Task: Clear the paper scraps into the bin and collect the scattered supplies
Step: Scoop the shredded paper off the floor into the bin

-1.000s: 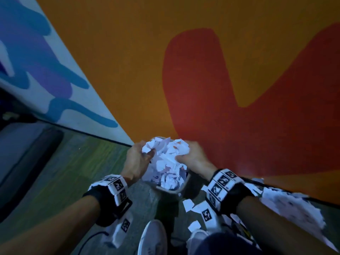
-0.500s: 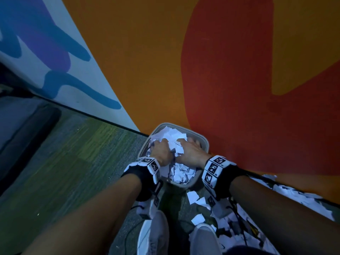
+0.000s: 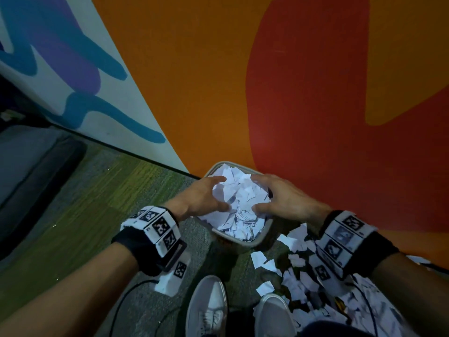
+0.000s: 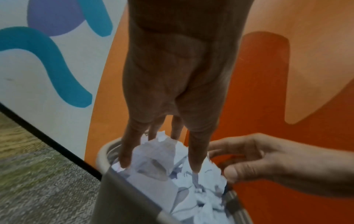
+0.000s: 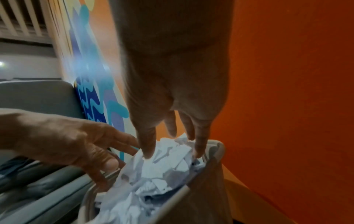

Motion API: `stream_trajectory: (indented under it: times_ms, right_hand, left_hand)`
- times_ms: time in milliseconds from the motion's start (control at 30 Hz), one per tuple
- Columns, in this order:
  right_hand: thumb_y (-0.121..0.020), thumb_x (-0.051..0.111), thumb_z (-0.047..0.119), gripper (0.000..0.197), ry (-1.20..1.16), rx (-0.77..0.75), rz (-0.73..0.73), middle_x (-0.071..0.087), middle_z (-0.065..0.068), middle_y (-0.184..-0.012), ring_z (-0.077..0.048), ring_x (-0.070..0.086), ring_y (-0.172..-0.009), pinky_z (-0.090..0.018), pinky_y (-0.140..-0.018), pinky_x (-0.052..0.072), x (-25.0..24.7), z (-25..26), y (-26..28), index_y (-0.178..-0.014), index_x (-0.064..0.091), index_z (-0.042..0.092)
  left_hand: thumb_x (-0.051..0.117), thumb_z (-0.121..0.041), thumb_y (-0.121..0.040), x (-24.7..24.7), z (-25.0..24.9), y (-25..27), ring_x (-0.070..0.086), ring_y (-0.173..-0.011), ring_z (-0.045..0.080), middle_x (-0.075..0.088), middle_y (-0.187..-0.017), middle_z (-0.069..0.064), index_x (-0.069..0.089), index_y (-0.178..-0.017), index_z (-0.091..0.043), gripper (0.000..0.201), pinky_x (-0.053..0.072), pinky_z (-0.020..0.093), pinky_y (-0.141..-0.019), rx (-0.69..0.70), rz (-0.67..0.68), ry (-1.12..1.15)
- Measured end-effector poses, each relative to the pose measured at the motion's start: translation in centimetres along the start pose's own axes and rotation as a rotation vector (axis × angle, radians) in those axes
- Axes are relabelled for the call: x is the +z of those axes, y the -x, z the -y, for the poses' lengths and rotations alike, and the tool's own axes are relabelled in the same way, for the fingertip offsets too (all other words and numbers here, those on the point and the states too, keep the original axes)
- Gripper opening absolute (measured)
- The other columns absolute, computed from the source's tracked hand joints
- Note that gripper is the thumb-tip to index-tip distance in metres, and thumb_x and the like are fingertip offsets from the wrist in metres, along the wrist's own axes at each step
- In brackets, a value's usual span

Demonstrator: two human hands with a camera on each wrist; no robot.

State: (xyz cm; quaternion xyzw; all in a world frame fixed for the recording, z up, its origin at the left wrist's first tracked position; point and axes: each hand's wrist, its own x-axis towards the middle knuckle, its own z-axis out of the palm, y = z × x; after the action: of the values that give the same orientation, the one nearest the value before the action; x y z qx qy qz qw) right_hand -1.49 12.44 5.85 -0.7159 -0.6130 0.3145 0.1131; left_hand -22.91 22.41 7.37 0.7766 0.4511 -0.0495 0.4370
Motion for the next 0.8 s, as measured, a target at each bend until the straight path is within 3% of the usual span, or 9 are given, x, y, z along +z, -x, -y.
stream_trajectory:
  times_ms: [100, 167, 200, 267, 333, 400, 467, 633, 800]
  right_hand:
    - [-0.088, 0.068, 0.038, 0.051, 0.03, -0.013, 0.006, 0.053, 0.004, -0.132, -0.014, 0.055, -0.116, -0.028, -0.091, 0.043, 1.0, 0.2, 0.0, -0.133, 0.056, 0.017]
    - [-0.089, 0.065, 0.038, 0.043, 0.089, 0.005, 0.06, 0.059, 0.0, -0.127, -0.016, 0.059, -0.11, -0.034, -0.089, 0.049, 2.2, 0.2, -0.9, -0.125, 0.061, 0.016]
    - [-0.088, 0.066, 0.038, 0.035, 0.147, 0.008, 0.076, 0.062, -0.001, -0.117, -0.018, 0.061, -0.104, -0.035, -0.082, 0.05, 2.8, 0.2, -1.4, -0.114, 0.064, 0.015]
    - [-0.089, 0.067, 0.035, 0.022, 0.263, 0.035, 0.111, 0.061, -0.002, -0.095, -0.022, 0.06, -0.09, -0.031, -0.066, 0.041, 3.7, 0.3, -2.6, -0.089, 0.06, 0.014]
    - [-0.089, 0.068, 0.034, 0.026, 0.334, 0.075, 0.119, 0.056, -0.004, -0.09, -0.027, 0.06, -0.09, -0.031, -0.065, 0.037, 4.2, 0.8, -3.6, -0.08, 0.053, 0.016]
    - [-0.088, 0.071, 0.035, 0.027, 0.389, 0.082, 0.138, 0.06, -0.01, -0.104, -0.03, 0.061, -0.102, -0.034, -0.072, 0.043, 4.9, 0.9, -4.6, -0.096, 0.058, 0.012]
    - [-0.085, 0.075, 0.035, 0.044, 0.429, 0.079, 0.167, 0.06, -0.013, -0.118, -0.031, 0.059, -0.109, -0.037, -0.081, 0.048, 5.3, 0.9, -5.2, -0.116, 0.059, 0.009]
    - [-0.087, 0.073, 0.036, 0.05, 0.326, 0.068, 0.159, 0.056, -0.008, -0.13, -0.027, 0.057, -0.115, -0.036, -0.087, 0.048, 4.1, 0.7, -5.2, -0.129, 0.057, 0.013]
    - [-0.084, 0.075, 0.037, 0.056, 0.146, 0.004, 0.033, 0.06, -0.006, -0.134, -0.023, 0.058, -0.119, -0.031, -0.09, 0.047, 0.4, 0.6, -2.2, -0.134, 0.059, 0.019]
  left_hand:
    - [0.074, -0.026, -0.088, 1.1, 0.2, -0.4, 0.049, -0.131, 0.026, 0.048, -0.147, 0.005, 0.045, -0.147, -0.019, 0.066, 0.043, 0.035, -0.107, 0.013, 0.035, -0.193]
    - [0.072, -0.022, -0.089, 2.6, 0.9, -1.6, 0.06, -0.114, 0.027, 0.061, -0.129, 0.011, 0.055, -0.135, -0.01, 0.051, 0.049, 0.031, -0.096, -0.001, 0.07, -0.267]
    - [0.074, -0.022, -0.087, 3.2, 1.3, -2.4, 0.062, -0.106, 0.025, 0.064, -0.124, 0.011, 0.058, -0.131, -0.009, 0.048, 0.049, 0.027, -0.089, -0.007, 0.074, -0.277]
    - [0.078, -0.021, -0.083, 4.2, 2.1, -3.8, 0.062, -0.104, 0.024, 0.065, -0.123, 0.01, 0.061, -0.128, -0.011, 0.049, 0.049, 0.027, -0.085, -0.028, 0.073, -0.283]
    - [0.081, -0.02, -0.08, 4.8, 2.6, -4.9, 0.061, -0.11, 0.026, 0.064, -0.124, 0.009, 0.062, -0.127, -0.012, 0.052, 0.052, 0.033, -0.092, -0.038, 0.061, -0.31]
    - [0.083, -0.021, -0.075, 5.1, 2.7, -5.8, 0.06, -0.114, 0.027, 0.064, -0.126, 0.009, 0.063, -0.127, -0.014, 0.056, 0.051, 0.037, -0.097, -0.039, 0.05, -0.357]
    - [0.086, -0.022, -0.074, 5.3, 2.6, -6.3, 0.058, -0.118, 0.028, 0.063, -0.128, 0.01, 0.062, -0.128, -0.013, 0.06, 0.049, 0.036, -0.099, -0.035, 0.066, -0.394]
    - [0.084, -0.027, -0.077, 3.6, 1.9, -6.3, 0.055, -0.122, 0.027, 0.056, -0.138, 0.007, 0.051, -0.139, -0.014, 0.071, 0.047, 0.035, -0.101, -0.046, 0.143, -0.402]
    - [0.084, -0.034, -0.077, -0.6, -1.5, -3.8, 0.059, -0.111, 0.022, 0.06, -0.132, 0.003, 0.059, -0.133, -0.016, 0.064, 0.047, 0.029, -0.085, 0.014, 0.09, -0.502]
